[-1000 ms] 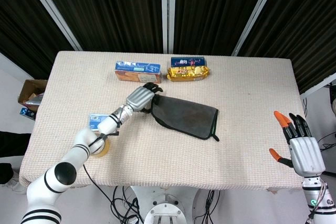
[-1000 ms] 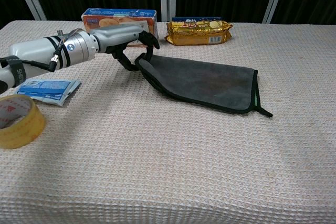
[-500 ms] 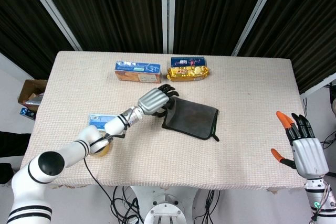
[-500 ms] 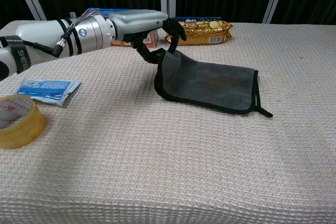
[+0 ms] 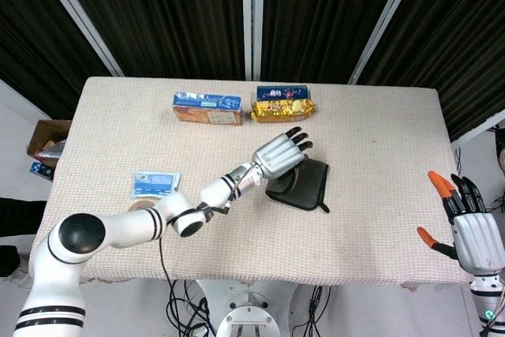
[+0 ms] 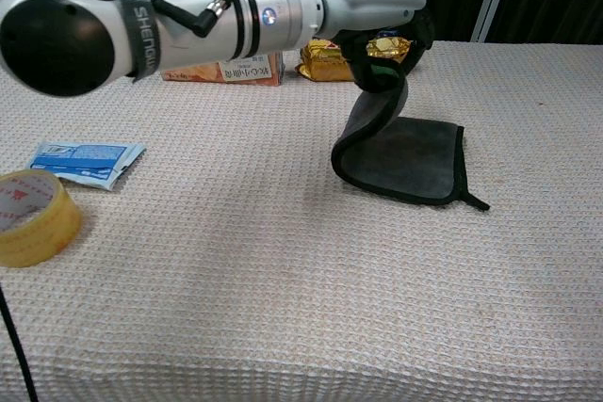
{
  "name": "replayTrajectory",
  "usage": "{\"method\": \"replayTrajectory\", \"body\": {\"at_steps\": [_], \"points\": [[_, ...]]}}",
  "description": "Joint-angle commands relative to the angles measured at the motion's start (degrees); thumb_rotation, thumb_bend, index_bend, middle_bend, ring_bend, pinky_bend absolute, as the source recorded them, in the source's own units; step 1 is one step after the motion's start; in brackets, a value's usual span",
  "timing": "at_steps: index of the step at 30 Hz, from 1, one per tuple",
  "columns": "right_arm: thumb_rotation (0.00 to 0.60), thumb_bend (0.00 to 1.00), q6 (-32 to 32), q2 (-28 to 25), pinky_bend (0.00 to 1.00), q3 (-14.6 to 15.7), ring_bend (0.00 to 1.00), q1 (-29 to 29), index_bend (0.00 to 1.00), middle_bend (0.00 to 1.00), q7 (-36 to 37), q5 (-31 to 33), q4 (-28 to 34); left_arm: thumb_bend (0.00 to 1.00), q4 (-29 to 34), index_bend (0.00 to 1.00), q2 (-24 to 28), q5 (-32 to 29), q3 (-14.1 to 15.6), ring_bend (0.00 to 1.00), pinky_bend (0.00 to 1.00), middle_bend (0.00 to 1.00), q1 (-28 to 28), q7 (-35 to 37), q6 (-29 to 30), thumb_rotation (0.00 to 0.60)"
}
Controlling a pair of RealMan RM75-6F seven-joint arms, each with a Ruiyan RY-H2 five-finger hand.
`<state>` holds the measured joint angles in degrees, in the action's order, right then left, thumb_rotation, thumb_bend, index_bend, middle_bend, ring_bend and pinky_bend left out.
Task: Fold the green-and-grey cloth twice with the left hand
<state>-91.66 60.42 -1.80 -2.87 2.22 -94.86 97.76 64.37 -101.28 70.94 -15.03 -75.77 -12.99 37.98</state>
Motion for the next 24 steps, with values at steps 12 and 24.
{"method": "replayTrajectory", "body": {"at_steps": [12, 24], "points": [[0.600, 0.09, -0.04, 0.18, 0.00, 0.33, 0.00, 0.66, 0.04, 0.13, 2.70, 0.63, -2.20, 0.43, -12.66, 0.60, -11.38, -20.62, -0.96, 0.11, 0.10, 0.20, -8.02, -16.48, -6.83, 0.600], [0.600, 0.09, 0.00, 0.16, 0.00, 0.19, 0.00, 0.88, 0.04, 0.13, 2.73, 1.03, -2.10, 0.04, -14.50, 0.16, -14.49, -25.13, -2.73, 0.11, 0.10, 0.15, -8.79, -16.75, -3.55, 0.600]]}}
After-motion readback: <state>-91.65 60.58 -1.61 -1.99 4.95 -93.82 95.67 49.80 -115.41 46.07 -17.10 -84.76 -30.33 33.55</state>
